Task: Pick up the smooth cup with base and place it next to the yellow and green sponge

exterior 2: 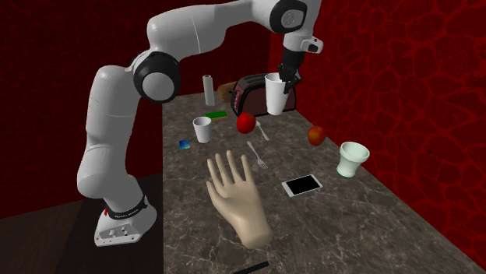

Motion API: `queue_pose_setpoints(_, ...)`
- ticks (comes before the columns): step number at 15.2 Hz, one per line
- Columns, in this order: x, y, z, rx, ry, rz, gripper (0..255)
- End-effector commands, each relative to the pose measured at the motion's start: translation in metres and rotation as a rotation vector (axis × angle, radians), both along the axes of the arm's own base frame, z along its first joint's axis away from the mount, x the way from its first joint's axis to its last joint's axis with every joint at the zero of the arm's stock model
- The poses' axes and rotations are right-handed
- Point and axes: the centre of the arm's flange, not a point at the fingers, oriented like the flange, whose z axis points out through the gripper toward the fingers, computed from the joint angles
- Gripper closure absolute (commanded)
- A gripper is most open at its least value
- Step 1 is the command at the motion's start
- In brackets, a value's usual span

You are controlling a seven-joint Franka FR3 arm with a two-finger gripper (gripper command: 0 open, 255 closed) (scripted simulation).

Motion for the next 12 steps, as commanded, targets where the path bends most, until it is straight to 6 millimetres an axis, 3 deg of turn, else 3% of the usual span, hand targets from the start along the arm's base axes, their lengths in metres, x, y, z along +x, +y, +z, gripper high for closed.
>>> queue_pose_setpoints(1, -0.014, 0.021, -0.001, 0.0, -0.001, 0.0, 255)
queue_pose_setpoints(12, -0.094, 0.142, 0.0, 0.0, -0.001, 0.0, 255)
